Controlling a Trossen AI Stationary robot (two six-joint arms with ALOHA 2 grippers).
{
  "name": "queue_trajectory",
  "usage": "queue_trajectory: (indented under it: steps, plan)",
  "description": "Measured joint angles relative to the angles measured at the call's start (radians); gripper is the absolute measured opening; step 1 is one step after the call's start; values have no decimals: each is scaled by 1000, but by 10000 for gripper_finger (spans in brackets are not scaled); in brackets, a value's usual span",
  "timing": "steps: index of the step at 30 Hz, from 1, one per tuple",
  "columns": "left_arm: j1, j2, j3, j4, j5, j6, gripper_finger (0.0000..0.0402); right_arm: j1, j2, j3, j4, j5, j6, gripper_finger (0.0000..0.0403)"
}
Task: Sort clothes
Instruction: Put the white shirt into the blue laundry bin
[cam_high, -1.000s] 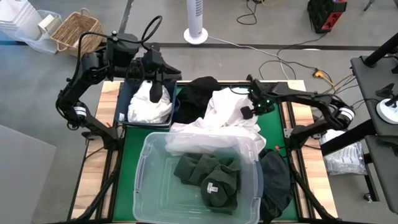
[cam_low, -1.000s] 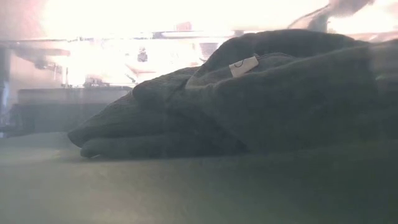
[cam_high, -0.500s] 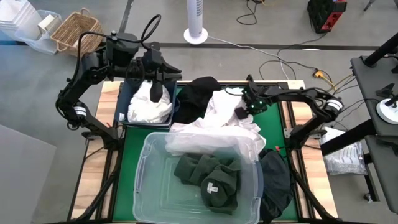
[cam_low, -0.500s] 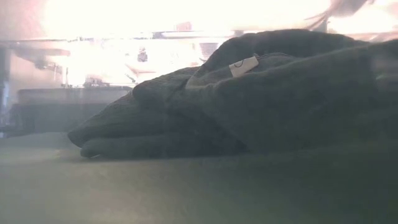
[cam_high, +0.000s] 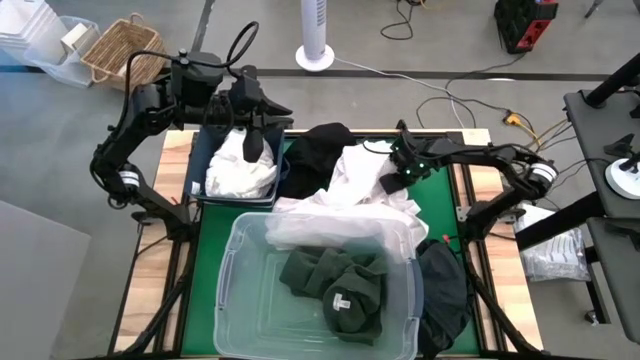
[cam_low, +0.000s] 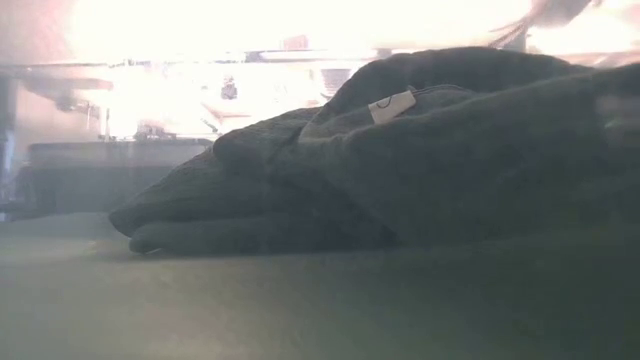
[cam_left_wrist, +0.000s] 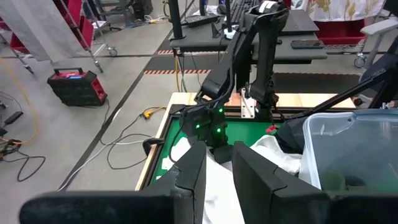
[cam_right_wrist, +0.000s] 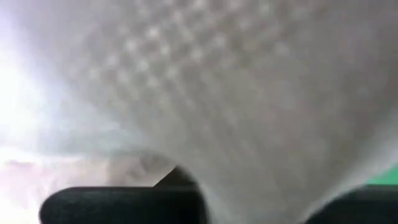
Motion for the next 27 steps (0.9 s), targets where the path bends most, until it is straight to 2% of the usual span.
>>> queue_trajectory:
  steps: [8,15,20,27]
  plan:
    - [0,20,0,5,1,16,59,0,-227,21,-99,-4,2,11]
    - [0,39,0,11,1,26,59,0,-424,112,-128,-4,12,10]
    - [0,43,0,32,1,35,59,0,-467,241,-127,-3,11,10]
    - [0,44,11,118,2,29,59,21,-421,496,-129,-4,-47,9]
